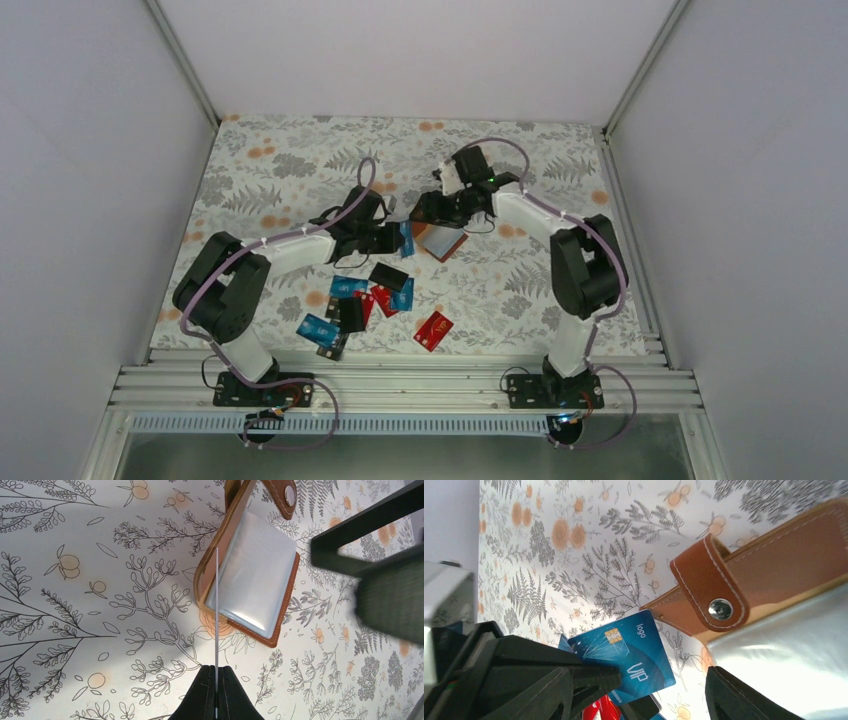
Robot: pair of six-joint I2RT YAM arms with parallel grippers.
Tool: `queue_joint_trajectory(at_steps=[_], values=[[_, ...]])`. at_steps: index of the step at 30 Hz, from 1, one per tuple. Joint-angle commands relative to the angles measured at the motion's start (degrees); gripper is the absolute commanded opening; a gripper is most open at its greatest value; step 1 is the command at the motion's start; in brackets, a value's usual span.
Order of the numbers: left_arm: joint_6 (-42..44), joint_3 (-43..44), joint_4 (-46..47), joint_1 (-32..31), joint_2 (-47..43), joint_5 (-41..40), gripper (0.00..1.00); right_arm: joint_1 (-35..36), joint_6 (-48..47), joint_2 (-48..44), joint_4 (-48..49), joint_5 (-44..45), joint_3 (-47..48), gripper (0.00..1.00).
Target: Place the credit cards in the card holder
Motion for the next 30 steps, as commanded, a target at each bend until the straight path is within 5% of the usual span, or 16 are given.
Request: queue_joint_trajectory(at_steps=[1, 16, 30], values=[[1.3, 1.8, 0.3, 0.1, 0.7, -0.1, 0.02, -1.5, -2.6, -4.8, -5.0, 6.5, 0.5, 0.69], [2.8, 5.5, -1.3, 0.1, 2.6, 0.3, 0.02, -8.5, 7.0, -10.8, 8.6, 3.9, -17.4, 0.67], [2.6, 6.0, -1.8, 0.1, 3.4, 0.6, 0.02, -12.0, 9.0, -2.4, 14.7, -1.9, -14.4, 0.64]])
